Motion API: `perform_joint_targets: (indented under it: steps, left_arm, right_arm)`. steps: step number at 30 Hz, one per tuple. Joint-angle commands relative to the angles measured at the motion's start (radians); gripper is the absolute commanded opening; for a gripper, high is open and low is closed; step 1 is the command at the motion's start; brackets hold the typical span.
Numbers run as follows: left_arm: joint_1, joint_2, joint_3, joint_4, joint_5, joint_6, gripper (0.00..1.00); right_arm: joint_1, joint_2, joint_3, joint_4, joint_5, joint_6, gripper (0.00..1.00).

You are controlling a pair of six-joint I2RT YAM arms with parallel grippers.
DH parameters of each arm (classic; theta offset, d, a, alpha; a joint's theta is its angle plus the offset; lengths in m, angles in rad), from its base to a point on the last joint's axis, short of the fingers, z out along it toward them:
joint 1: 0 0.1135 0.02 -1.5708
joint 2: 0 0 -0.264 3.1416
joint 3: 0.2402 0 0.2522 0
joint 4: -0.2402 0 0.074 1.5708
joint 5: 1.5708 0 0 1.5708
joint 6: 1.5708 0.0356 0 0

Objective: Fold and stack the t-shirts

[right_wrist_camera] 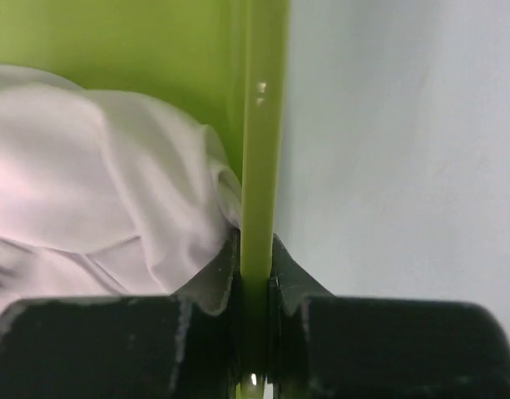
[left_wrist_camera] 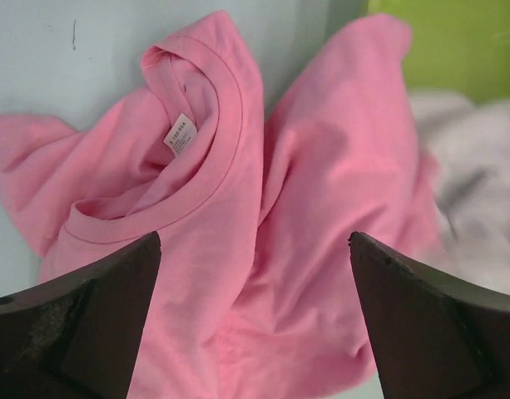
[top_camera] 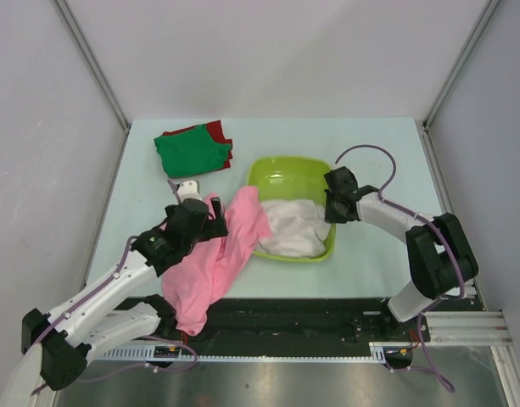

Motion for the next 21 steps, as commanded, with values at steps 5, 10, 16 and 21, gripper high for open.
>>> perform_joint_targets:
  steps: [5,10,16,21]
  left_arm:
    - [0.004,-0.088,-0.047,0.072,0.06,-0.028,1.0]
    - [0.003,-0.1,-0.066,0.069,0.061,-0.019,1.0]
    - [0.003,-0.105,-0.07,0.081,0.081,-0.016,1.0]
    - [0.003,-0.103,-0.084,0.093,0.098,-0.016,1.0]
  right_arm:
    - [-0.078,0.079,0.096,0.018,0.176,0.126,0.0]
    - [-0.13,0.116,0.194,-0.014,0.207,0.123,0.0]
    - [-0.2,0.171,0.33,-0.071,0.262,0.095,0.0]
    - [-0.285,0.218,0.425,-0.098,0.248,0.08,0.0]
